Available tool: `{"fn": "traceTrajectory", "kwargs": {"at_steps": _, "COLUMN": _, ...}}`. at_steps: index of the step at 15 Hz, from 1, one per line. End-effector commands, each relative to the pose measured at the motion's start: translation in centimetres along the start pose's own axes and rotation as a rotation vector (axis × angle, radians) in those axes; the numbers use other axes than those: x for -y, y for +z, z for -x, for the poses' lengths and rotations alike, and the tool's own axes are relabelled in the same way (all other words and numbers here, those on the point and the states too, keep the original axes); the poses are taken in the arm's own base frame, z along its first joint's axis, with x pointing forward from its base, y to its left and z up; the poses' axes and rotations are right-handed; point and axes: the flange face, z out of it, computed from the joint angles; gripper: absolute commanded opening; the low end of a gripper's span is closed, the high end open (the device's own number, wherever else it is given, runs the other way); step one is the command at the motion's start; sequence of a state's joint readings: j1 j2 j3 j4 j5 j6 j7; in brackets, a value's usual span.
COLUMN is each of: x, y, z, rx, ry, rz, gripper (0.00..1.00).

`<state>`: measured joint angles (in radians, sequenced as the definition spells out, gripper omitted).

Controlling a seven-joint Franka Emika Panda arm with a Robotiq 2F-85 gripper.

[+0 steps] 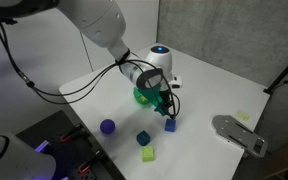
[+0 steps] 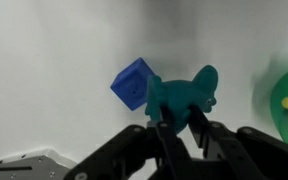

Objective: Put the green toy in the green bowl

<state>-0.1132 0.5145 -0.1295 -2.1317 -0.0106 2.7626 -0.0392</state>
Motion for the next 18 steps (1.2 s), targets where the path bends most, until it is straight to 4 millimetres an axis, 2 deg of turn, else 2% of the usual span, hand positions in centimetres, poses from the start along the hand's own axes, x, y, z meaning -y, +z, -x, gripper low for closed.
{"fn": "traceTrajectory", "kwargs": {"at_steps": 1, "x": 2.3, "y": -5.5, "z": -2.9, "rx": -0.052, "ry": 0.077, "rz": -0.011, "gripper": 0.08}}
{"fn": "traceTrajectory", "kwargs": {"at_steps": 4, "x": 5.5, "y": -8.5, "z": -4.6, "rx": -0.112, "ry": 0.118, "rz": -0.024, "gripper": 0.08}}
{"fn": "traceTrajectory", "kwargs": {"at_steps": 7, "x": 9.1, "y": -10.0, "z": -5.7, "rx": -0.156, "ry": 0.127, "rz": -0.032, "gripper": 0.08}}
{"fn": "traceTrajectory", "kwargs": {"at_steps": 10, "x": 12.1, "y": -10.1, "z": -6.1, "rx": -0.173, "ry": 0.111, "rz": -0.026, "gripper": 0.08}}
{"fn": "traceTrajectory", "kwargs": {"at_steps": 13, "x": 14.3, "y": -9.4, "z": -5.6, "rx": -0.18, "ry": 0.083, "rz": -0.009, "gripper": 0.08}}
{"fn": "traceTrajectory", "kwargs": {"at_steps": 16, "x": 15.3, "y": -8.6, "z": -5.1, "rx": -0.166, "ry": 0.071, "rz": 0.009, "gripper": 0.07}}
{"fn": "traceTrajectory", "kwargs": {"at_steps": 18, "x": 15.4, "y": -8.8, "z": -4.7, "rx": -0.126, "ry": 0.074, "rz": -0.005, "gripper": 0.06}}
